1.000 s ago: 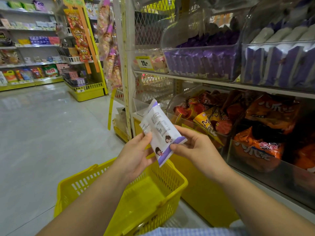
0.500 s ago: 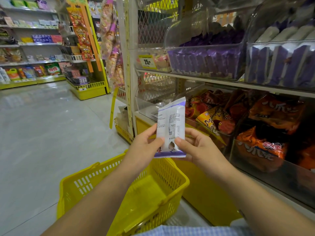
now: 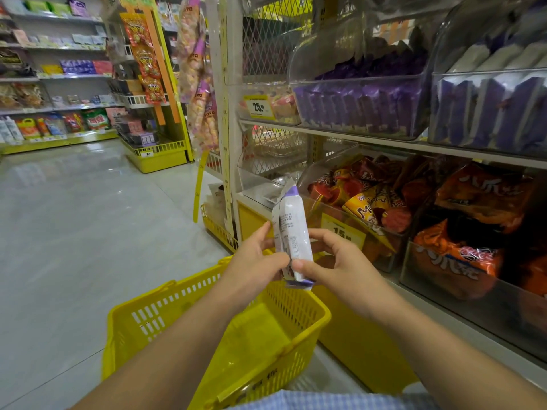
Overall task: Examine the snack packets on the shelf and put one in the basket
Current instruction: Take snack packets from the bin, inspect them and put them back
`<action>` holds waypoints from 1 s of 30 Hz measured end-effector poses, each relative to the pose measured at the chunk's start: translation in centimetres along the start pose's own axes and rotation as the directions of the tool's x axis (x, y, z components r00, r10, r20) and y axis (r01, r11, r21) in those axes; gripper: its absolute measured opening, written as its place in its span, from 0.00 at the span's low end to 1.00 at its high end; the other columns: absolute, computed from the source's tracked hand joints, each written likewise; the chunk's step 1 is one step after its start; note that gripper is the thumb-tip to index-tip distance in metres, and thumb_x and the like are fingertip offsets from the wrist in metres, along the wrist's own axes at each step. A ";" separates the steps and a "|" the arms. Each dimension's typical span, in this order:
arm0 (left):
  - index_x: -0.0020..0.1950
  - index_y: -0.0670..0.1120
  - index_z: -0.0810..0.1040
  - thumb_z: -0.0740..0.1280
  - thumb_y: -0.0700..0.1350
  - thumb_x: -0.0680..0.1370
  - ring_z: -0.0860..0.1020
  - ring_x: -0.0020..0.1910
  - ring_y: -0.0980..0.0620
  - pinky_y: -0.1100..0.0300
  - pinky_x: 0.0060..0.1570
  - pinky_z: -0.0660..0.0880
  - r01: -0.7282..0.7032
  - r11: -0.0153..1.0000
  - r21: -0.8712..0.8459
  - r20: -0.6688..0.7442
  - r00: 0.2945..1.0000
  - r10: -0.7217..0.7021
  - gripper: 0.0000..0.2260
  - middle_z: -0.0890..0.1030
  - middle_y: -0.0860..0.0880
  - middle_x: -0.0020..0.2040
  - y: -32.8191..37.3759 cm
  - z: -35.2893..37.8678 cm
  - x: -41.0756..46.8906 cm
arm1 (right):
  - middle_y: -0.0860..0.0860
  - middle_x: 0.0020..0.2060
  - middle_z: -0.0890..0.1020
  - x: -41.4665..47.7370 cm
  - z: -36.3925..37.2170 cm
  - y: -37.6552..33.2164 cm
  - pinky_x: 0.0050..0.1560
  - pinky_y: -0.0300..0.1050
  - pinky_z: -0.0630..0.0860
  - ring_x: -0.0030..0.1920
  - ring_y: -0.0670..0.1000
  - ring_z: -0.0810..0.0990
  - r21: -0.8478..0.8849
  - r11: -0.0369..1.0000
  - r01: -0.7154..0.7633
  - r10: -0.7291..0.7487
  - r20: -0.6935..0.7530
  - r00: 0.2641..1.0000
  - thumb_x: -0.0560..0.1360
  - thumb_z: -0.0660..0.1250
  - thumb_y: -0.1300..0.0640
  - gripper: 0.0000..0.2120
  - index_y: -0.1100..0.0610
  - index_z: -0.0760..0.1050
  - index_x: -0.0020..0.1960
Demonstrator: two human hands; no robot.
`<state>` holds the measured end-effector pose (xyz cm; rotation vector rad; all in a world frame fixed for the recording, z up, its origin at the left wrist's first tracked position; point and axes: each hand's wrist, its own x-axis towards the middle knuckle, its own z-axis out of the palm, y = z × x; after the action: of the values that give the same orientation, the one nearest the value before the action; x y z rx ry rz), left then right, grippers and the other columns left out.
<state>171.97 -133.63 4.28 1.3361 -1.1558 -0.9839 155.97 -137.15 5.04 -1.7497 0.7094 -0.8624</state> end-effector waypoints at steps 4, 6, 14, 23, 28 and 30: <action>0.60 0.55 0.80 0.62 0.33 0.76 0.84 0.48 0.49 0.55 0.40 0.82 -0.034 0.998 -0.060 -0.042 0.999 0.032 0.21 0.86 0.50 0.50 -0.2 -0.3 0.3 | 0.46 0.51 0.82 0.0 0.1 0.0 0.42 0.44 0.82 0.43 0.51 0.85 -0.043 0.999 0.012 -0.011 0.024 1.000 0.72 0.73 0.60 0.20 0.48 0.73 0.61; 0.49 0.60 0.84 0.63 0.38 0.77 0.85 0.47 0.48 0.57 0.37 0.80 -0.049 0.995 -0.083 -0.057 0.997 0.044 0.18 0.86 0.50 0.47 -0.1 -0.4 0.3 | 0.47 0.52 0.82 0.1 0.0 0.0 0.44 0.47 0.82 0.45 0.53 0.84 -0.046 0.999 0.018 -0.017 0.031 0.999 0.72 0.73 0.61 0.20 0.49 0.73 0.61; 0.49 0.52 0.81 0.60 0.45 0.81 0.85 0.44 0.48 0.59 0.36 0.80 -0.075 0.990 -0.123 -0.179 0.982 0.052 0.10 0.86 0.52 0.44 0.0 -0.7 0.4 | 0.46 0.52 0.82 -0.2 0.0 -0.4 0.47 0.43 0.81 0.47 0.46 0.82 -0.092 0.994 0.066 -0.058 0.090 0.994 0.73 0.72 0.63 0.22 0.47 0.73 0.62; 0.66 0.66 0.67 0.68 0.40 0.76 0.82 0.49 0.60 0.66 0.46 0.78 -0.276 0.961 0.019 0.122 0.955 0.271 0.26 0.80 0.57 0.58 3.0 0.1 -0.8 | 0.41 0.56 0.80 -0.5 -0.6 -1.6 0.57 0.47 0.77 0.55 0.44 0.81 0.147 0.988 0.052 -0.014 -0.249 0.968 0.79 0.57 0.65 0.33 0.45 0.49 0.77; 0.63 0.64 0.71 0.71 0.36 0.75 0.82 0.54 0.56 0.64 0.48 0.78 -0.401 0.914 -0.052 0.087 0.910 0.404 0.26 0.83 0.58 0.56 6.5 0.9 -1.5 | 0.36 0.59 0.78 -1.3 -1.6 -5.5 0.60 0.48 0.76 0.60 0.42 0.78 0.093 0.981 0.171 -0.138 -0.288 0.948 0.81 0.55 0.65 0.24 0.40 0.66 0.68; 0.61 0.60 0.74 0.70 0.35 0.75 0.81 0.55 0.57 0.65 0.49 0.78 -0.506 0.862 -0.032 0.037 0.861 0.507 0.23 0.83 0.55 0.57 9.0 1.7 -1.5 | 0.37 0.64 0.75 -1.4 -2.7 -7.6 0.63 0.46 0.75 0.61 0.38 0.76 -0.027 0.974 0.227 -0.225 -0.276 0.934 0.81 0.57 0.62 0.24 0.44 0.62 0.73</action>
<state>169.12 -132.14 12.97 0.9170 -1.4318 -0.6354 153.46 -135.09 12.51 -1.7457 0.6929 -1.2858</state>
